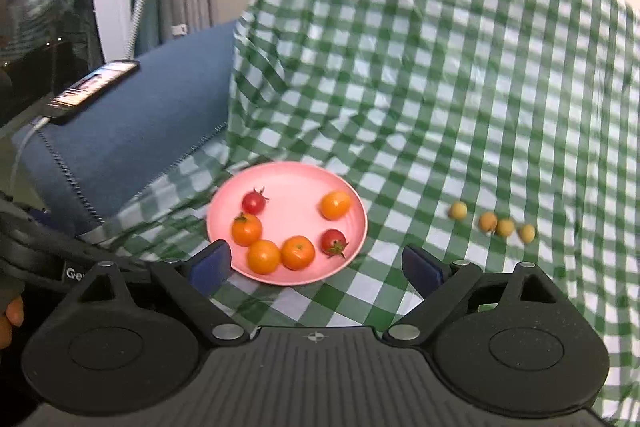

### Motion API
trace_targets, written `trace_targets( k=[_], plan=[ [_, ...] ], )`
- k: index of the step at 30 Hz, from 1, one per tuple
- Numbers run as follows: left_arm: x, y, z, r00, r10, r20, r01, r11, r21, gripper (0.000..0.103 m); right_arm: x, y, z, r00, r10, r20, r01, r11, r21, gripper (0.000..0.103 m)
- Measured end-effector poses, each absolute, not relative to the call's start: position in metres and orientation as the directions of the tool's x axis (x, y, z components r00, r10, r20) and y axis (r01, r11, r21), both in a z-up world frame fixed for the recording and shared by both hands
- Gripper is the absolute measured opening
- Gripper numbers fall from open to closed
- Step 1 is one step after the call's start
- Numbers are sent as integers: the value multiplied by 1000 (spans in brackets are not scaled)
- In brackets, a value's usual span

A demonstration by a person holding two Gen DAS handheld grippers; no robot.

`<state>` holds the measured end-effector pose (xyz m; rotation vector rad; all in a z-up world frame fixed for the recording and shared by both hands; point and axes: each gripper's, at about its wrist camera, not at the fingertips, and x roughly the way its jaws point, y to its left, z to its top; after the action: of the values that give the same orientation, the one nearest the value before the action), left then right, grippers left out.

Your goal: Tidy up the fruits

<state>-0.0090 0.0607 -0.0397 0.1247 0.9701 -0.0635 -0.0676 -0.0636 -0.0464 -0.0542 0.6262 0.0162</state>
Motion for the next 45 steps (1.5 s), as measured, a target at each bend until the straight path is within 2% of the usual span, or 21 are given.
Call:
trace_targets(
  k=[4, 16, 45],
  plan=[
    [-23, 62, -29, 593, -5, -805, 107, 992, 73, 103, -89, -60, -35, 847, -11, -532, -21, 998, -54, 94],
    [-50, 51, -19, 626, -30, -779, 148, 986, 81, 103, -117, -72, -30, 856, -30, -516, 27, 1000, -14, 95],
    [-19, 39, -53, 506, 10, -862, 168, 980, 110, 103, -87, -91, -64, 797, -11, -604, 44, 998, 39, 95]
  ],
)
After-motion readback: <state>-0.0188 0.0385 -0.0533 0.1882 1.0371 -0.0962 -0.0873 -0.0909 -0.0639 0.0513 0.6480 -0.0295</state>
